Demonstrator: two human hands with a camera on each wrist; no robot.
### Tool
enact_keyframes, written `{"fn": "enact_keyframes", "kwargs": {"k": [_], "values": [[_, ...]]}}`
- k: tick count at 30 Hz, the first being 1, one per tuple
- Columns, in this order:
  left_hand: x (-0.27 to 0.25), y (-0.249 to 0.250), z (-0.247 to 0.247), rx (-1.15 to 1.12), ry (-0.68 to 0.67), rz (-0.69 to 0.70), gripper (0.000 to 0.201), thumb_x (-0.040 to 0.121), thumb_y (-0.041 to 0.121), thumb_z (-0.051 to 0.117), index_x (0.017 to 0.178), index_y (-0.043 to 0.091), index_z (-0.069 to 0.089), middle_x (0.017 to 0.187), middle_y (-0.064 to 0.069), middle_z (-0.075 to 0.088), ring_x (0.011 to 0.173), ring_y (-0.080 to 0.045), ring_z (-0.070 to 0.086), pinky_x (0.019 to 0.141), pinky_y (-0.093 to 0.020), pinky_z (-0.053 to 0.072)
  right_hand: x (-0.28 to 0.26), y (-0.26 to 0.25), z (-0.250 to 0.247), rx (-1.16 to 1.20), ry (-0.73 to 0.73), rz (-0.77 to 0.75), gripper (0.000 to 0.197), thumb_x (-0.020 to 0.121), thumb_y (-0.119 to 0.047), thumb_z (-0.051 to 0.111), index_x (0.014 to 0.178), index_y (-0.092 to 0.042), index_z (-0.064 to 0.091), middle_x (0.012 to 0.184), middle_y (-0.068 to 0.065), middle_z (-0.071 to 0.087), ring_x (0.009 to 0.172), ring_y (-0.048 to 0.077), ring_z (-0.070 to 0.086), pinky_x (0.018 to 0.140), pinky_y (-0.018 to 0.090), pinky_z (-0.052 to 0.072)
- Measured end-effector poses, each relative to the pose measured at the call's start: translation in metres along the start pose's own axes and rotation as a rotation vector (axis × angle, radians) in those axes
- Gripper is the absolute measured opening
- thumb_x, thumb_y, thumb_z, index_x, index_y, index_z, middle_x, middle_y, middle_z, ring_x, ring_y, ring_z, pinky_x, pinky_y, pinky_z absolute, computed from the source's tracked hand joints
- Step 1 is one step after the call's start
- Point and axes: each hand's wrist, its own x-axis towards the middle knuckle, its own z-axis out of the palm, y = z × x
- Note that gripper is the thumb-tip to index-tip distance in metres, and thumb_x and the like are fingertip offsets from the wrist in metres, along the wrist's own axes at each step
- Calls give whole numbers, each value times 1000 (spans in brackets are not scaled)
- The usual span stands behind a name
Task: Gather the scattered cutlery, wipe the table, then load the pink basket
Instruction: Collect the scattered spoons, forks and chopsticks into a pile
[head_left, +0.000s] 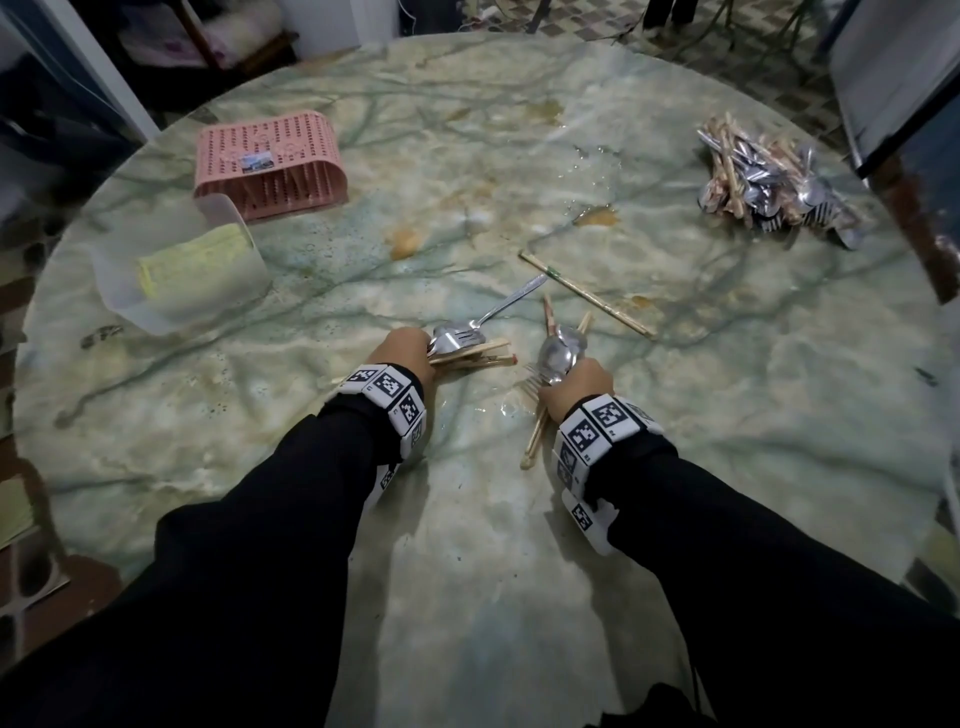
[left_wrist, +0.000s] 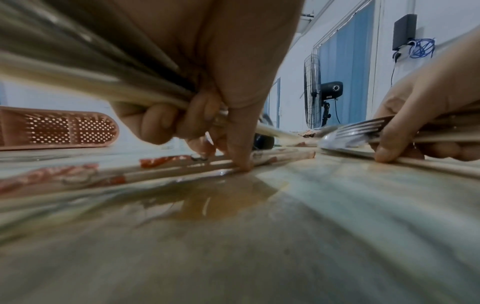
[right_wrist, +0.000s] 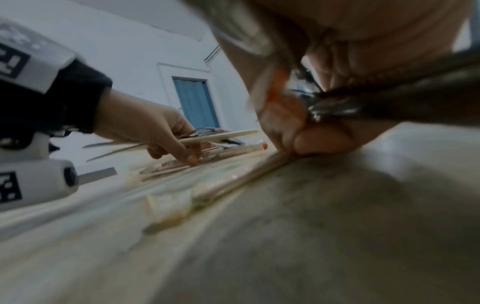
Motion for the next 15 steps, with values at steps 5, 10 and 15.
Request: {"fn": "enact_keyframes", "kwargs": {"k": [5, 10, 15], "values": [[-4, 1, -4, 19, -22, 6, 26, 80, 33, 67, 92, 9, 66, 91, -13, 65, 79, -29, 60, 66, -28, 44, -5, -1, 2, -90, 12, -43, 27, 86, -11, 62, 110, 1, 58, 113, 18, 62, 101, 31, 61, 70, 27, 42], [-11, 4, -12, 71, -84, 36, 25, 85, 29, 62, 95, 6, 62, 90, -13, 60, 79, -27, 54, 67, -29, 41, -8, -1, -3, -63, 38, -47, 26, 87, -9, 59, 112, 0, 57, 113, 18, 62, 103, 32, 60, 74, 29, 45], [-20, 2, -21, -11, -160, -9, 22, 83, 25, 65, 69, 10, 59, 67, -4, 54, 61, -17, 49, 49, -24, 33, -8, 4, -12, 115, -1, 27, 32, 85, -14, 61, 113, 3, 58, 101, 15, 62, 97, 30, 60, 72, 28, 43]]}}
